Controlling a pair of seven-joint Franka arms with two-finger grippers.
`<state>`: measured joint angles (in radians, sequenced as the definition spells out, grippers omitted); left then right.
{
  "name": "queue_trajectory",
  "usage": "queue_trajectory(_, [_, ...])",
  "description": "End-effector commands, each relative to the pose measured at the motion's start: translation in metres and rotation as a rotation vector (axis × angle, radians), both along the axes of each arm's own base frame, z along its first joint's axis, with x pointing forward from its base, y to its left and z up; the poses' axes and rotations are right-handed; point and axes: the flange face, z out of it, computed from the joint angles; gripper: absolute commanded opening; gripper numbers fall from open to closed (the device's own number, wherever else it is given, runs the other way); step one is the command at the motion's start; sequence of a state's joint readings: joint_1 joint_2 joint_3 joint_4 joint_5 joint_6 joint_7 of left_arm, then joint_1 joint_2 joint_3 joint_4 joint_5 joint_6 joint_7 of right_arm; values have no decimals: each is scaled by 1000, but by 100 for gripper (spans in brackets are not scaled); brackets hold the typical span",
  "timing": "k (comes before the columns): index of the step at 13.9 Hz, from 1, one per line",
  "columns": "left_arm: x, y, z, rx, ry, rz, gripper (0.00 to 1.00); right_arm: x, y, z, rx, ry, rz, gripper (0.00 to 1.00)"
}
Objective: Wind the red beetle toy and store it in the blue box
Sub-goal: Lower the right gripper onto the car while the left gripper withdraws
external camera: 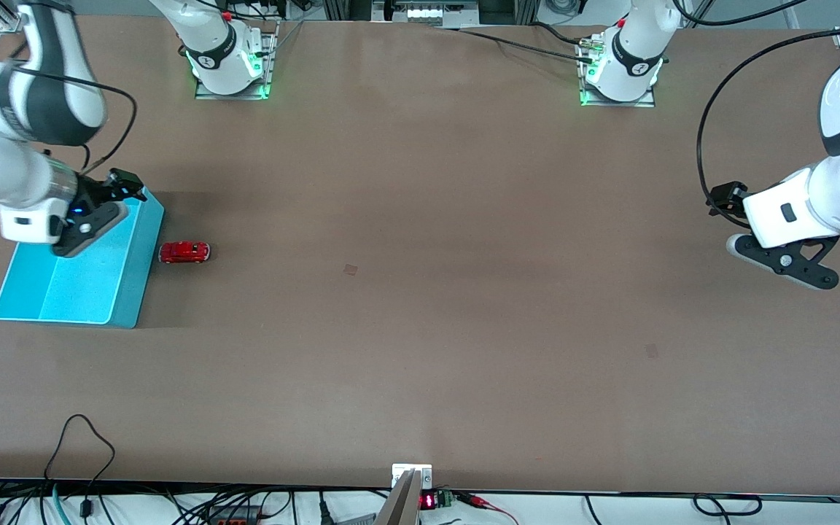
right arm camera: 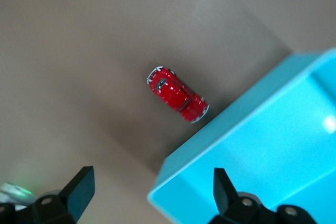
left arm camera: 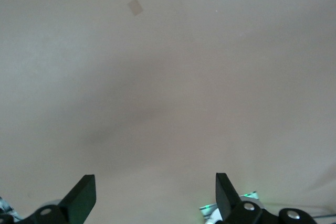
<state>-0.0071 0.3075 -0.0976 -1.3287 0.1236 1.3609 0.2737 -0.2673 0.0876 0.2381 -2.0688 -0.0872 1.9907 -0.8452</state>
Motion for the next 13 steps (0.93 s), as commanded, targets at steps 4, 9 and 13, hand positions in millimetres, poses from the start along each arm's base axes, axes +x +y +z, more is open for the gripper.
queue_trajectory(4, [-12, 5, 63, 20, -148, 186, 100, -16, 7, -78, 63, -96, 491, 100])
queue_trajectory(9, [-54, 0, 44, -41, -350, 443, 100, -23, 12, -129, 96, -108, 532, 100])
queue_trajectory(13, [-61, 3, 41, -81, -276, 463, 100, -24, 14, -157, 110, -108, 547, 100])
